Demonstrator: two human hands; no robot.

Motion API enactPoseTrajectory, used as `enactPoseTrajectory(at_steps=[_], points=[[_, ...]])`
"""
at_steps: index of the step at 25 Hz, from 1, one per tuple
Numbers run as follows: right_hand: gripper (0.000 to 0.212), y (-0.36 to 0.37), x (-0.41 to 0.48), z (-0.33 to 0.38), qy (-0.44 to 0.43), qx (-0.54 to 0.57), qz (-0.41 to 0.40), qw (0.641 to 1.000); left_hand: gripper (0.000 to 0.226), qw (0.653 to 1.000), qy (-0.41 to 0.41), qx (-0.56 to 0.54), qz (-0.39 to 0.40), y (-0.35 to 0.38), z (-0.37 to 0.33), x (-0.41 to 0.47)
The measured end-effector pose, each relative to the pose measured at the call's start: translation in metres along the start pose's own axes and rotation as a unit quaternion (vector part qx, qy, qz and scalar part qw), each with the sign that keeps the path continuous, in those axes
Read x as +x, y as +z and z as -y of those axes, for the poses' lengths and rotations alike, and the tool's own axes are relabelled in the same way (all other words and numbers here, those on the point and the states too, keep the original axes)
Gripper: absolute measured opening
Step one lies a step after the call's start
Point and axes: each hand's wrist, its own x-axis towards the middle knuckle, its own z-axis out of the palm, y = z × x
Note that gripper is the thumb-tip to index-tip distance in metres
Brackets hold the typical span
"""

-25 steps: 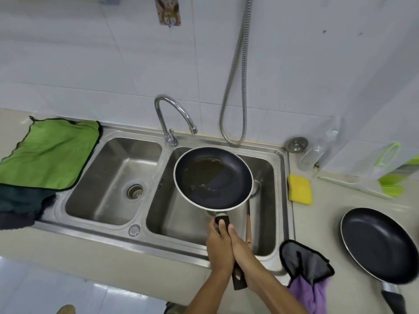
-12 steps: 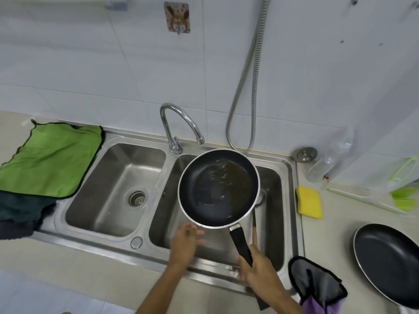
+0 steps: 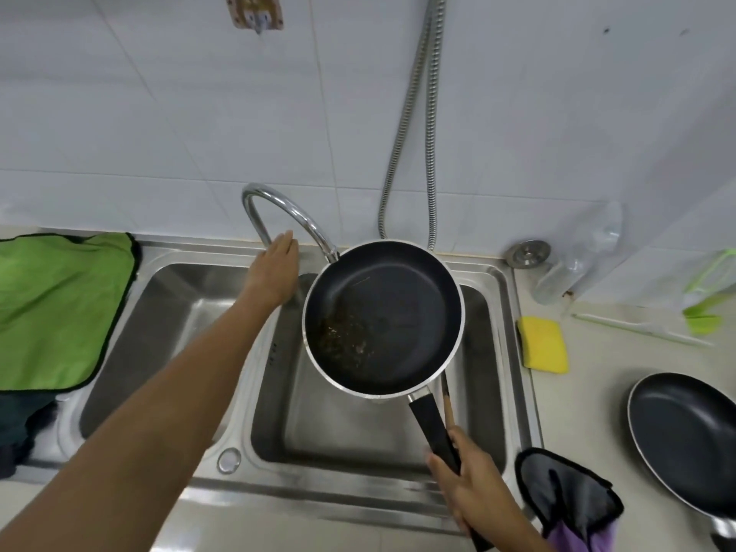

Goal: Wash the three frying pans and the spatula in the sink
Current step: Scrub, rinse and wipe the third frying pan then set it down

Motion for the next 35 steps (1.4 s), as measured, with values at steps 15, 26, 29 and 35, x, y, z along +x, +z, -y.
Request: enactPoseTrajectory(at_steps=[15, 26, 29, 35], points=[[0.026, -0.034, 0.01, -0.003, -0.048, -0.456, -0.027, 0.888, 0.063, 0.989, -0.046, -0.11, -0.088, 0.037, 0.007, -0.041], [0.026, -0.021, 0.018, -0.007, 0.018, -0.229, 0.003, 0.973, 0.065, 0.984, -0.1, -0.149, -0.017, 0.066, 0.004, -0.066], [0.016, -0.018, 0.017, -0.011, 0.012, -0.185, 0.017, 0.983, 0.069, 0.981, -0.108, -0.158, 0.037, 0.076, -0.001, -0.073], [0.015, -0.009, 0.009, -0.011, 0.027, 0.018, 0.049, 0.998, 0.061, 0.954, -0.123, -0.264, 0.072, 0.068, -0.006, -0.076]])
